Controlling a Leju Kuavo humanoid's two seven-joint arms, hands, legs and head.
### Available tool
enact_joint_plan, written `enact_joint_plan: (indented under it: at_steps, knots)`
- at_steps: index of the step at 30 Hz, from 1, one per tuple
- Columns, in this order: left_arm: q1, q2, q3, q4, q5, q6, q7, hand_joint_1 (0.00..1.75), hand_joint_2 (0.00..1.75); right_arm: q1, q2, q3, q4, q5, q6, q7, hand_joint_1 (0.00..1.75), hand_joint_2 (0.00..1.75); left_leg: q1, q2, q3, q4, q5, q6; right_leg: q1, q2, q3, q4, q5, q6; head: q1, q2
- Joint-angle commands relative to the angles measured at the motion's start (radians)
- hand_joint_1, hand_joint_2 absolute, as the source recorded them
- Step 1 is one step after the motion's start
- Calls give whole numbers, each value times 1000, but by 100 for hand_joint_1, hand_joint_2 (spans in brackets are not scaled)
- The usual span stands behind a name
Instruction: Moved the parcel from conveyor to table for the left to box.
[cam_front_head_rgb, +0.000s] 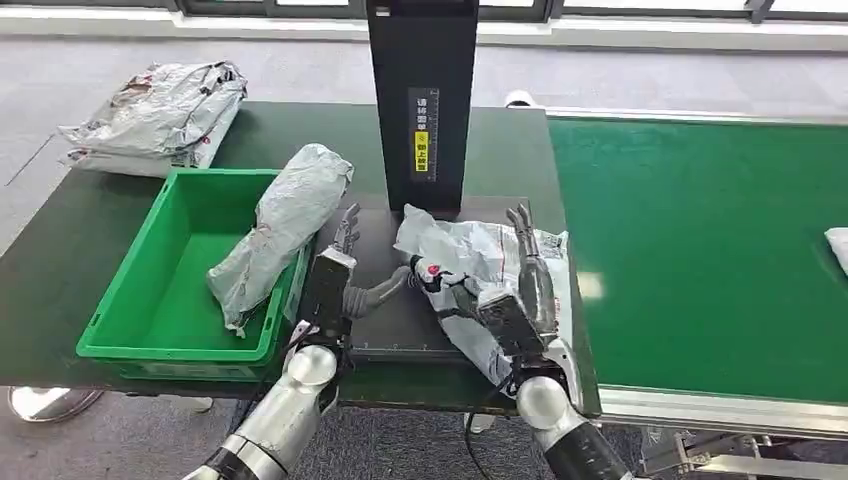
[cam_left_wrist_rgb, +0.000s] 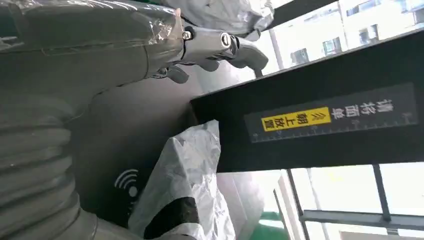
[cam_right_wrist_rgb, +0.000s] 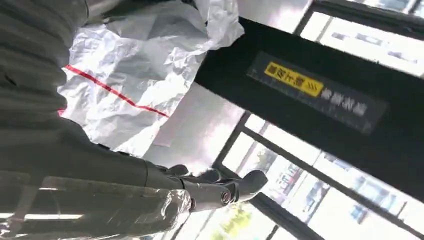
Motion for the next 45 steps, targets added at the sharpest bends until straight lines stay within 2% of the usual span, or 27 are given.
enact_joint_plan:
  at_steps: [1, 3, 8, 25, 27, 30, 33, 34, 38, 45]
  knots:
    - [-32, 28, -78, 37, -48, -14, 9, 0, 175, 49, 62, -233, -57, -219, 120, -83, 0, 175, 0, 1, 2, -1, 0, 0, 1, -4, 2, -1, -1, -1, 0, 0]
    - [-50, 56, -159, 94, -165, -35, 32, 0, 175, 54, 62, -260, -84, -264, 152, -81, 0, 175, 0, 0, 1, -1, 0, 0, 1, -4, 2, -1, -1, -1, 0, 0]
    - [-81, 60, -267, 201, -370, -57, 50, 0, 175, 54, 60, -305, -101, -346, 244, -33, 0, 175, -1, -1, 2, -1, 0, 0, 0, -4, 3, -1, -1, -1, 0, 0]
    - [-88, 62, -279, 209, -395, -56, 53, 0, 175, 55, 63, -308, -96, -355, 253, -30, 0, 175, 0, 2, 2, -1, 0, 0, 1, -2, 2, -1, 0, -1, 0, 0]
    - [-98, 65, -310, 232, -471, -42, 61, 0, 175, 49, 62, -321, -75, -440, 363, 25, 0, 175, 0, 3, 2, -1, 0, 0, 1, -2, 2, -1, 0, -1, 0, 0]
    - [-103, 59, -323, 262, -557, -22, 50, 0, 175, 45, 62, -358, -38, -487, 441, 19, 0, 175, 0, 2, 3, -2, 0, 0, 1, -3, 3, -2, 0, -1, 0, 0]
    - [-104, 74, -367, 293, -639, -63, 54, 0, 175, 61, 62, -380, -41, -478, 440, -2, 0, 175, 0, 2, 4, -3, 0, 0, 1, -4, 5, -3, 0, -2, 0, 0]
    - [-115, 81, -415, 326, -715, -89, 77, 0, 175, 61, 57, -375, -50, -428, 415, -26, 0, 175, 0, 2, 4, -2, 0, 0, 1, -3, 4, -2, 0, -1, 0, 0]
    - [-152, 78, -503, 458, -854, -226, 97, 0, 175, 49, 42, -373, -40, -404, 429, -26, 0, 175, 0, 2, 4, -2, 0, 0, 1, -3, 4, -2, 0, -1, 0, 0]
    - [-159, 79, -504, 478, -863, -231, 97, 0, 175, 55, 39, -372, -39, -405, 433, -30, 0, 175, 0, 1, 3, -1, 0, 0, 1, -2, 3, -1, 0, -1, 0, 0]
